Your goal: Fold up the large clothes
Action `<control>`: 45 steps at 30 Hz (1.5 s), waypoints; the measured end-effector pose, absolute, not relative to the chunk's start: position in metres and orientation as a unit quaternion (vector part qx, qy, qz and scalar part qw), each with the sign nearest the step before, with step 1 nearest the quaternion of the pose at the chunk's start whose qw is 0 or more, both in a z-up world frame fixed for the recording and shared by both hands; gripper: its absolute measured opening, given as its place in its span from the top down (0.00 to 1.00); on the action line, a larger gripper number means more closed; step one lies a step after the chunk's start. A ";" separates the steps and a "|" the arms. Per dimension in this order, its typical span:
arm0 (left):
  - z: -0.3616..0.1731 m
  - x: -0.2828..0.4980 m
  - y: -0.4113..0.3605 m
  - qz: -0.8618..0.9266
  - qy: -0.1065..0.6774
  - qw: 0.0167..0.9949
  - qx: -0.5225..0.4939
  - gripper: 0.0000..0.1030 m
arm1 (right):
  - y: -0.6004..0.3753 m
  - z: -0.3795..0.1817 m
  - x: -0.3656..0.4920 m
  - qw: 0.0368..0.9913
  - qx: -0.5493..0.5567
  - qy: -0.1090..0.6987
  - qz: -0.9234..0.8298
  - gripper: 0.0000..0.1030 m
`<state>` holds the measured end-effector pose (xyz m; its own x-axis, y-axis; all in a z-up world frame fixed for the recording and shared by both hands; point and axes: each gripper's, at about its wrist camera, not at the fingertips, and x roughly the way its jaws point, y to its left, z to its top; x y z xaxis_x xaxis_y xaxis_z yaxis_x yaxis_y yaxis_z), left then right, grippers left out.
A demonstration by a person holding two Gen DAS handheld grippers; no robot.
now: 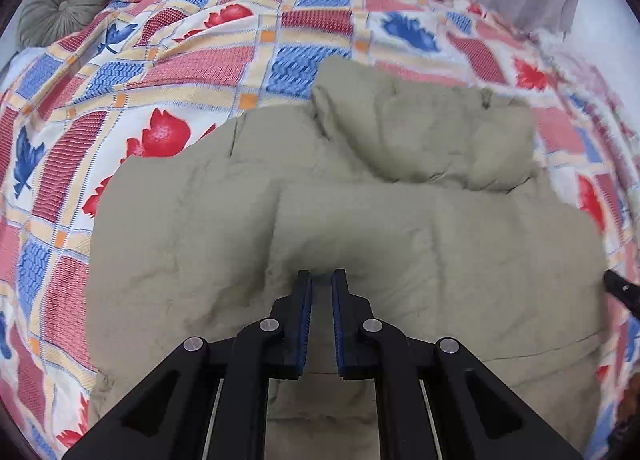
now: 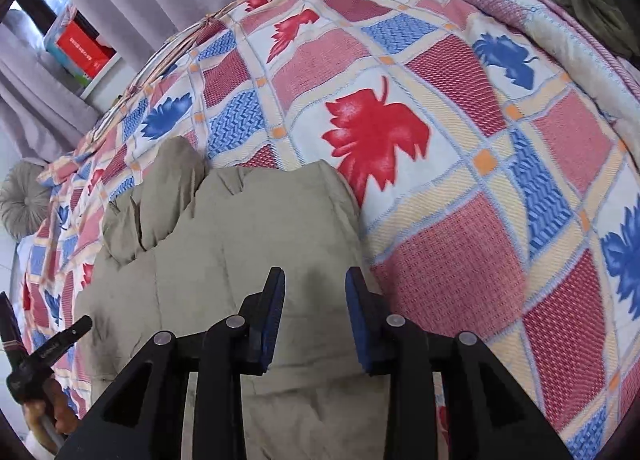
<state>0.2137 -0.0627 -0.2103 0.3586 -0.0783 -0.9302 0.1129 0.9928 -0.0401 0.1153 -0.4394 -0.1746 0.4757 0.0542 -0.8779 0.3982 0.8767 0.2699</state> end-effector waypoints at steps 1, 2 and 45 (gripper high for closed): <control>-0.222 0.213 -0.063 -0.051 0.572 0.818 0.025 0.89 | -0.435 -0.184 0.120 0.826 0.212 0.512 -0.104 0.66; -0.230 0.213 -0.061 -0.054 0.576 0.816 0.019 0.89 | -0.431 -0.200 0.125 0.819 0.196 0.528 -0.106 0.66; -0.182 0.088 0.004 -0.072 0.627 0.775 0.028 0.88 | -0.378 -0.186 -0.036 0.758 0.312 0.560 -0.120 0.49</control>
